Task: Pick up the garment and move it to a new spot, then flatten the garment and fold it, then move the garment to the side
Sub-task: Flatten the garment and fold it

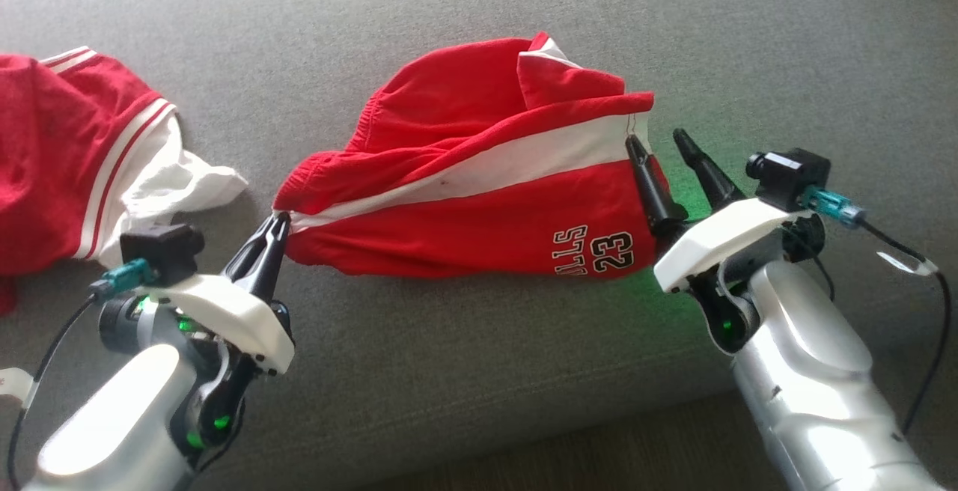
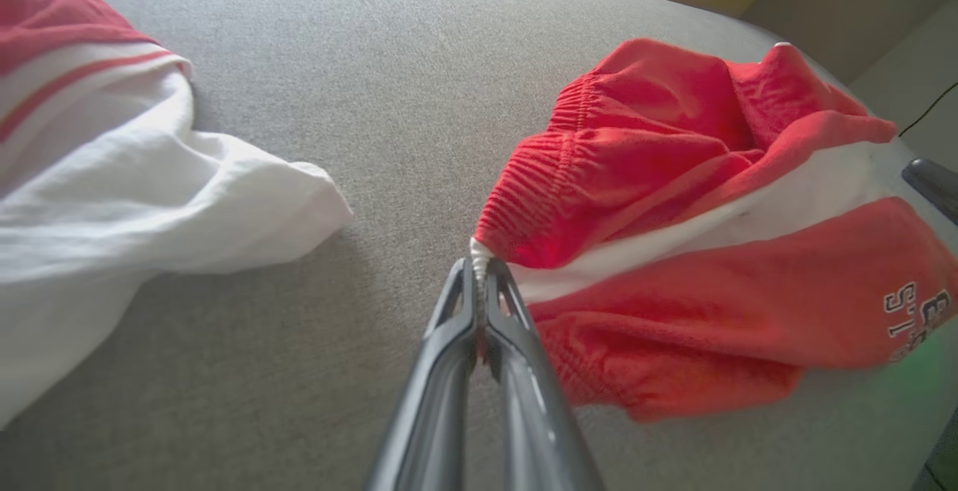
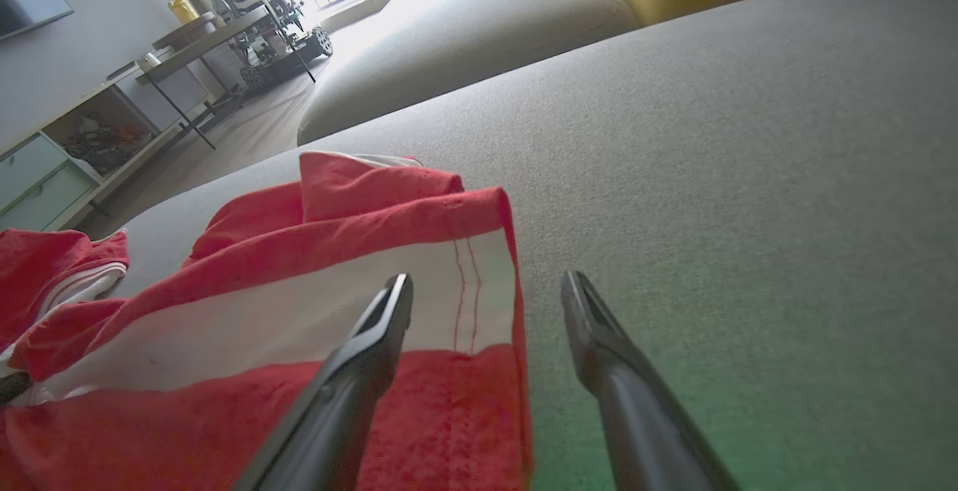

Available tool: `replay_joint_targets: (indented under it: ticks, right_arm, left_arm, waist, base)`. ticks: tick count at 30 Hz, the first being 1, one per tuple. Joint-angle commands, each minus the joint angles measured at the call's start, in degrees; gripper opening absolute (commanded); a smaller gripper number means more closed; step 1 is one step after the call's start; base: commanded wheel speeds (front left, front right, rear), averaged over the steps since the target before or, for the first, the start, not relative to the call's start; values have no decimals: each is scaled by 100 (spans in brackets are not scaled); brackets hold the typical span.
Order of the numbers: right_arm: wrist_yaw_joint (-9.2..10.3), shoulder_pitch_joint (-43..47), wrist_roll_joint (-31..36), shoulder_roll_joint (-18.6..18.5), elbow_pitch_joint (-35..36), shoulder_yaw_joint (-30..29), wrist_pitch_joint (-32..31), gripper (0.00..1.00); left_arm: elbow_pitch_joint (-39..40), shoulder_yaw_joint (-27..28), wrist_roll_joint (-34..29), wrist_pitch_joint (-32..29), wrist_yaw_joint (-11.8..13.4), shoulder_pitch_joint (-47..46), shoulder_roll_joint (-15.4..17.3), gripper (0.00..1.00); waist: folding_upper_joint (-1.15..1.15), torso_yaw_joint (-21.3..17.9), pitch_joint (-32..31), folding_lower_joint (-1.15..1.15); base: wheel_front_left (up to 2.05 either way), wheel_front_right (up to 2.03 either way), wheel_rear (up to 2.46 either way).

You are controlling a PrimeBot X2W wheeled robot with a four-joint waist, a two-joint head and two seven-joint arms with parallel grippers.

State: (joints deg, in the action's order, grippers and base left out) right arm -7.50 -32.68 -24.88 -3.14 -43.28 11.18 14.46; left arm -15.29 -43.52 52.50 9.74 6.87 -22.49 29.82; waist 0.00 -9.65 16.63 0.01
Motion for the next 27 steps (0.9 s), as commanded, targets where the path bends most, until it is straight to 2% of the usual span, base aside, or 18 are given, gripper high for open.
replay_joint_targets:
  ticks: [1, 14, 16, 21, 22, 23, 25, 27]
  right_arm:
    - [1, -226, -63, 26, 70, 135, 54, 100]
    - [1, -417, -436, 26, -381, 600, 54, 100]
    - [1, -422, -451, 26, -407, 628, 54, 96]
    - [1, -464, -518, 26, -526, 701, 54, 76]
    - [1, -472, -531, 26, -557, 714, 54, 68]
    - [1, -482, -541, 26, -582, 725, 54, 54]
    - [1, -497, -549, 26, -611, 735, 54, 36]
    - [1, -501, -565, 26, -625, 752, 54, 2]
  left_arm:
    - [80, 261, -55, 40, 24, -196, 210, 0]
    - [8, 174, -76, 47, -12, -256, 121, 0]
    - [0, 167, -77, 49, -18, -263, 112, 0]
    - [-43, 139, -89, 66, -38, -300, 69, 0]
    - [-52, 133, -90, 70, -42, -306, 59, 0]
    - [-62, 127, -92, 75, -46, -310, 51, 0]
    - [-77, 114, -97, 84, -52, -313, 37, 0]
    - [-89, 105, -98, 93, -54, -313, 26, 0]
  waist:
    - [0, 17, 8, -1]
    - [0, 97, -31, -1]
    - [0, 107, -32, -1]
    - [0, 157, -28, -1]
    - [0, 168, -31, -1]
    - [0, 177, -35, -1]
    - [0, 192, -45, -1]
    - [0, 201, -59, -1]
  base:
    - [0, 0, 0]
    - [0, 0, 0]
    - [0, 0, 0]
    - [0, 0, 0]
    - [0, 0, 0]
    - [0, 0, 0]
    - [0, 0, 0]
    - [0, 0, 0]
